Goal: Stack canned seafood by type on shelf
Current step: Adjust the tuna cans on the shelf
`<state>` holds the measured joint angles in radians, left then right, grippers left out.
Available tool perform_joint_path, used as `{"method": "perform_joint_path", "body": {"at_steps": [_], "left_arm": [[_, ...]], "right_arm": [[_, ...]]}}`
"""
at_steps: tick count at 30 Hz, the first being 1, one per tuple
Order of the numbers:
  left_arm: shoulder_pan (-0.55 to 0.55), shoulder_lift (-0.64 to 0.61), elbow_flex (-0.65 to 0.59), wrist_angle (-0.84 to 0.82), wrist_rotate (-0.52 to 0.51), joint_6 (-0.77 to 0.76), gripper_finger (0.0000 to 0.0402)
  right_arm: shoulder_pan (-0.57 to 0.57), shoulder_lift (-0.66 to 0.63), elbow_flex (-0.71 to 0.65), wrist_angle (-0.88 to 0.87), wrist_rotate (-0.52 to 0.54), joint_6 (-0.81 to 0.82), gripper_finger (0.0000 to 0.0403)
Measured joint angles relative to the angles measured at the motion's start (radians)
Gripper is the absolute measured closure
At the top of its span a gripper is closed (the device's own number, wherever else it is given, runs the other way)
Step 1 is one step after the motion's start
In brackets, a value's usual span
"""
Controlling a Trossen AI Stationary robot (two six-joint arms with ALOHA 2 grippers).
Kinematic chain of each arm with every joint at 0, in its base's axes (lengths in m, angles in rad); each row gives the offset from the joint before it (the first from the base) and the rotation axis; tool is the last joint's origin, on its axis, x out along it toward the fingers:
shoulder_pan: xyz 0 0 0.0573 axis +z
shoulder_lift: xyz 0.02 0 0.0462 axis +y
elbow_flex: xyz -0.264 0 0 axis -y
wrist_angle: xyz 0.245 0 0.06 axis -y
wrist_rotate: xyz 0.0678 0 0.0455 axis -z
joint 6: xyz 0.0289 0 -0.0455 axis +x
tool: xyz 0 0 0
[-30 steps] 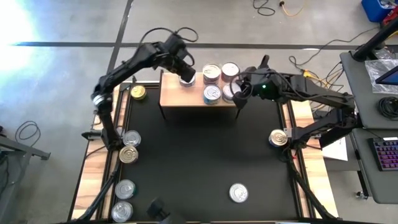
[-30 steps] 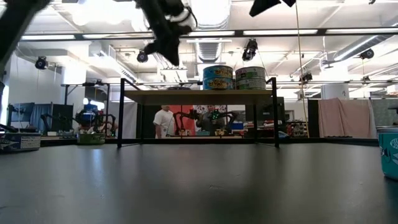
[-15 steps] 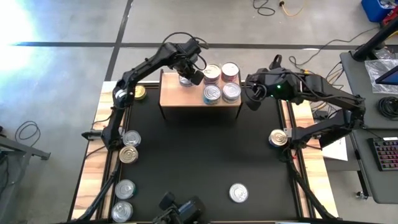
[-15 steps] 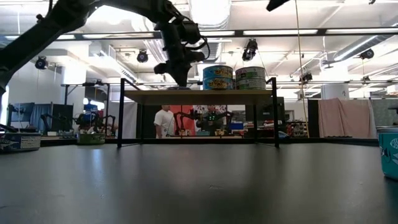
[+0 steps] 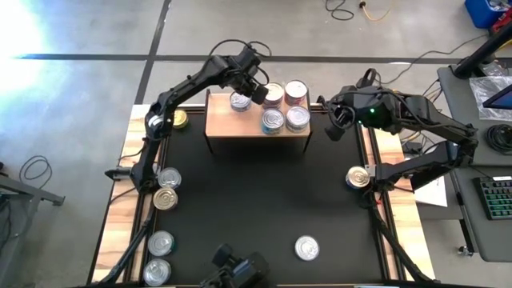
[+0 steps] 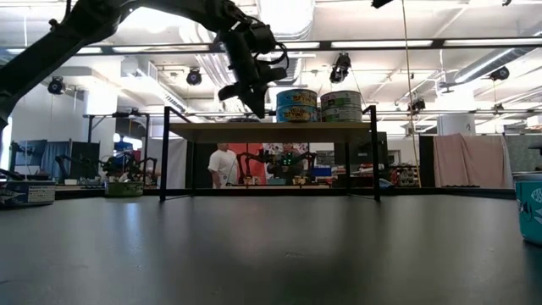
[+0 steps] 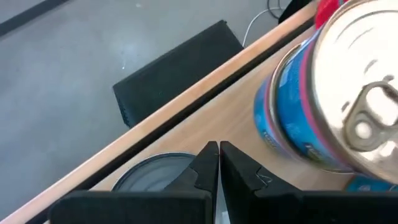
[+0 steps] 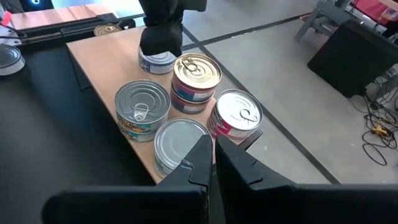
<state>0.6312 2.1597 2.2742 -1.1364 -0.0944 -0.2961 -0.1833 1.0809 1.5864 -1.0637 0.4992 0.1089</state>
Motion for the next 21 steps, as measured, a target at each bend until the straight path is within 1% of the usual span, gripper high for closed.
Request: {"method": "perform_joint_path", "body": {"at_steps": [3, 7, 10, 12, 16, 18, 21], "left_arm": [[-0.001, -0.004, -0.001, -0.016, 0.001, -0.002, 0.0402], [-0.002, -0.035, 0.028, -0.113, -0.01, 0.014, 0.0402], [0.001, -0.051, 0.057, -0.246, -0.025, 0.043, 0.0401], [0.009, -0.047, 0.051, -0.319, -0.025, 0.059, 0.0401], [0.013, -0.039, 0.02, -0.322, -0.003, 0.076, 0.0401], [0.01, -0.04, 0.009, -0.308, 0.027, 0.086, 0.0401], [0.0, -0.026, -0.005, -0.301, 0.033, 0.102, 0.0401]], "right_arm": [[0.0, 0.005, 0.0, 0.002, 0.001, -0.001, 0.039], [0.0, 0.016, 0.0, 0.002, -0.001, 0.02, 0.039], [0.002, 0.02, -0.006, -0.001, -0.002, 0.047, 0.039], [0.002, 0.021, -0.024, -0.003, -0.002, 0.059, 0.039], [0.0, 0.022, -0.057, -0.005, -0.002, 0.045, 0.039], [0.0, 0.022, -0.059, 0.0, -0.002, 0.041, 0.039], [0.001, 0.021, -0.056, 0.007, -0.012, 0.037, 0.039]]}}
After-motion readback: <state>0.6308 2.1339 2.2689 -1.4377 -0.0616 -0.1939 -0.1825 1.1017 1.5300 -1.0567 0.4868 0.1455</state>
